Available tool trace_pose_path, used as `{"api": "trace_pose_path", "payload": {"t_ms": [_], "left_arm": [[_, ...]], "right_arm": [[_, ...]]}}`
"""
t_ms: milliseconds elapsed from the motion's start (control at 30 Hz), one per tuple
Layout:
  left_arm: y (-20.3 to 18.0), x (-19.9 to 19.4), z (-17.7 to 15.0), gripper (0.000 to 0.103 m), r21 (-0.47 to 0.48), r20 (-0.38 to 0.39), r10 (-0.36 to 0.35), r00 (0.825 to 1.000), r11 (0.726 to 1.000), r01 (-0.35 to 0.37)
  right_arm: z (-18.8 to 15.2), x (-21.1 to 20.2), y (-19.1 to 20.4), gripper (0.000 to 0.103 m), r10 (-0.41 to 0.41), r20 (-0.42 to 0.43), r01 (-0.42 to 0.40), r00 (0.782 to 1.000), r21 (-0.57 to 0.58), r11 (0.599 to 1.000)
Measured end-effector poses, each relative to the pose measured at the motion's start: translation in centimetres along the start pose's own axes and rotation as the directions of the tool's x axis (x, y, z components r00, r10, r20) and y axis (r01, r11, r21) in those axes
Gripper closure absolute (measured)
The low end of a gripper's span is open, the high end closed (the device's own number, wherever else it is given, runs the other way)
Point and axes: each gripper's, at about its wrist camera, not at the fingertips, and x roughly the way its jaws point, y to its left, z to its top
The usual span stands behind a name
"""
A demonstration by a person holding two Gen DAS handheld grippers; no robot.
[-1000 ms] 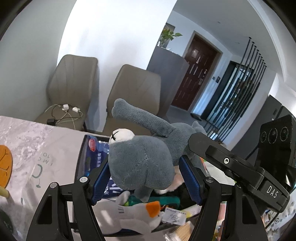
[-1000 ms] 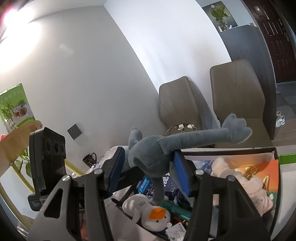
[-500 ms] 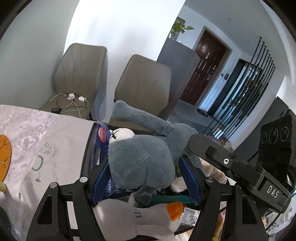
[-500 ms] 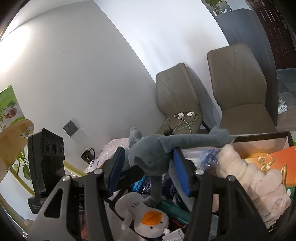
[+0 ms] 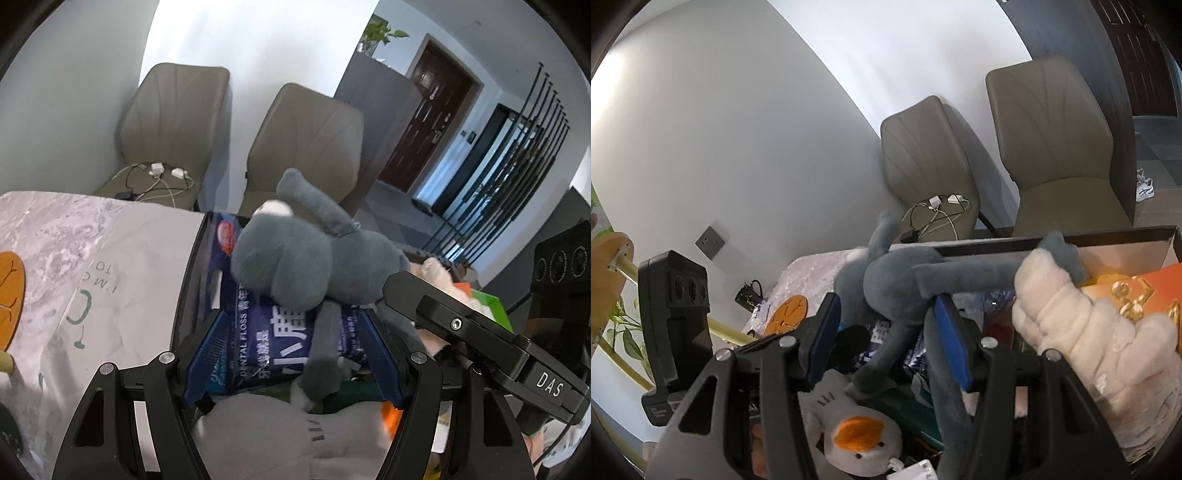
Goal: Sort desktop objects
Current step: 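Lower the grey plush rabbit into the black box and open both tools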
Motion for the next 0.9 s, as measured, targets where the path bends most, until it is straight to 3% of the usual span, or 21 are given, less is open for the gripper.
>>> {"api": "trace_pose_path", "payload": {"t_ms": [200,400,900], "left_arm": [[0.3,0.1,-0.1,0.030,-0.010,-0.016,0.017,1.000,1.000,-0.017],[1.1,-2.4,0.4,0.030,-0.048,0.040,0.006,0.999,0.999,-0.004],[0.5,-5.4,0.9,0.030,-0.054,0.114,0.012,0.993,0.999,-0.006]], "right_arm": [[-0.1,0.7,-0.4,0.049,-0.014,-0.025,0.015,1.000,0.007,1.000],[0.1,0.0,-0.1,0.023,-0.002,-0.019,0.002,1.000,0.003,1.000],[1.8,-9.2,0.5,0.001,0.067,0.175,-0.078,0.982,0.057,0.995]]}}
